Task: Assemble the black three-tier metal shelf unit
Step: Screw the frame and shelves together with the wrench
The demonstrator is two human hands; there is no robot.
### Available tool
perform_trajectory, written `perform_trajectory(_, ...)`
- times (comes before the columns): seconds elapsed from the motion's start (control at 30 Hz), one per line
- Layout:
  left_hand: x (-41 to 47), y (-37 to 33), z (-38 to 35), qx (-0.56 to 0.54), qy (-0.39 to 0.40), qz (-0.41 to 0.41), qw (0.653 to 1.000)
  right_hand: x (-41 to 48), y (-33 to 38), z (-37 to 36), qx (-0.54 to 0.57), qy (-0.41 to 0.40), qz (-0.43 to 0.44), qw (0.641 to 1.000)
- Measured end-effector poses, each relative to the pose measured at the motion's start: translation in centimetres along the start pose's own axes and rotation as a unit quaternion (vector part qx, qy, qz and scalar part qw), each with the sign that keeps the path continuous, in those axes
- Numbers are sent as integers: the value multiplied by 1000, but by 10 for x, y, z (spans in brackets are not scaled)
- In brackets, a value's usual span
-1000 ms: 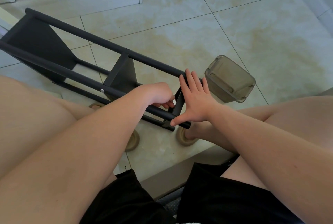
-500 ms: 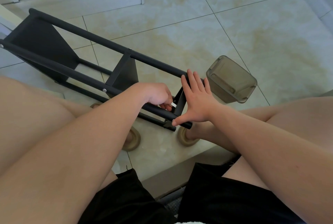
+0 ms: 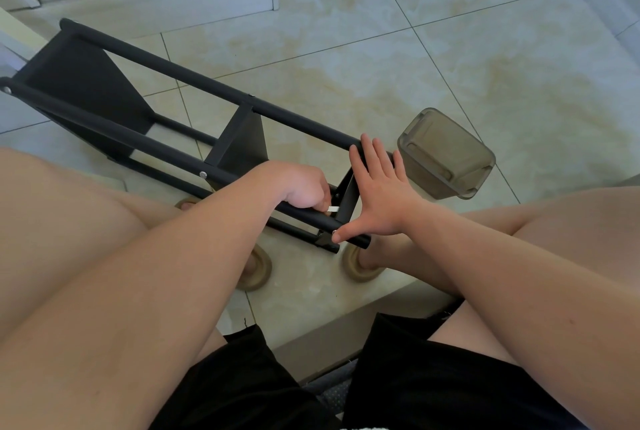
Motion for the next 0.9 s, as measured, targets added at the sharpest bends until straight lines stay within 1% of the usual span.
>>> perform_trajectory(0.1,-2,-2,1,17,1,0,1000,0,0,0,2,-2,2,1000)
perform_trajectory(0.2,-3,-1,5,25,-19,6,999,0,0,1,2,-2,3,1000)
perform_trajectory(0.33,-2,3,9,-12,-52,9,999,1,0,0,-1,-4,0,1000)
perform_trajectory(0.5,-1,1,11,-19,-72,4,997,1,0,0,4,-7,3,1000)
perform_trajectory(0.6,2,3,8,-91,-61,-1,994,1,0,0,5,-6,4,1000)
perform_trajectory(0.73,9,4,3,-240,-82,10,967,2,0,-1,3,-6,1,1000)
perform_trajectory(0.9,14,2,-2,-321,-93,30,942,2,0,-1,2,-5,2,1000)
Point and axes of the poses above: each hand's wrist, its own x-axis towards the middle knuckle, its own z-axis out of the back of the hand, y = z × x, the point moved 5 cm from there along x, towards the middle knuckle, and after that the axes turned 3 degrees about z, right-handed, at the moved point
